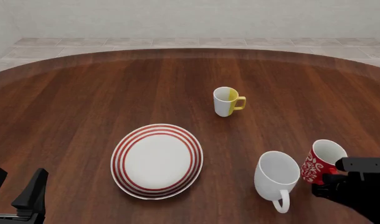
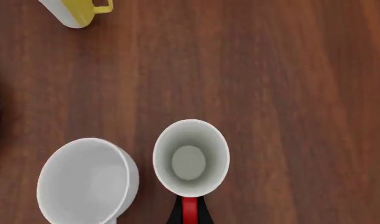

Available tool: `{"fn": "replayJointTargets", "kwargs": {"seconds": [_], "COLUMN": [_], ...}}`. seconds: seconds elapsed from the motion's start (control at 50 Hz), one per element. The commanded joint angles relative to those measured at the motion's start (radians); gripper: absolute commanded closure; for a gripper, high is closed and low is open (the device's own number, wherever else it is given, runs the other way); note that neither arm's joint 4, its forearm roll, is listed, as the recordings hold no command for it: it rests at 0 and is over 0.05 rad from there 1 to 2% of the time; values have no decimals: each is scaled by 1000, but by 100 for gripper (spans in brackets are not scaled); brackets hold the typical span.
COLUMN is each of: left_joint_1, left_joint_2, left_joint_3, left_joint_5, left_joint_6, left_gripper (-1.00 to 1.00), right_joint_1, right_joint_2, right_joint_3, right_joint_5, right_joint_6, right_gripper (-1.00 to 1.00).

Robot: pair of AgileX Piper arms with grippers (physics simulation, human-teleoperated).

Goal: Pick up the red mug and put it on the plate

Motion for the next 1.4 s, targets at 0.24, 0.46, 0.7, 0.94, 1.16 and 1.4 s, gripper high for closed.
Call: {"fn": "replayJointTargets", "kwargs": {"seconds": [0.24, 0.46, 0.7, 0.94, 1.16, 1.4], "left_joint_1": [1, 2, 3, 3, 1, 1], "left_joint_2": [0, 0, 1, 1, 0, 1], "left_joint_3": [0, 0, 0, 0, 0, 0], "left_joint_5": [-5, -9, -14, -17, -19, -18], "left_joint_6": [-4, -2, 2, 5, 13, 16], "left_gripper": [-100, -100, -100, -100, -100, -100], "right_joint_1": [79, 141, 277, 412, 531, 626], "right_joint_2": [27, 69, 167, 263, 384, 475], "right_joint_3": [-245, -379, -533, -640, -722, -770], "right_joint_5": [113, 141, 144, 106, 50, 8], "right_joint_6": [-98, -132, -144, -128, -75, -76], "right_gripper": [100, 100, 100, 100, 100, 100]}}
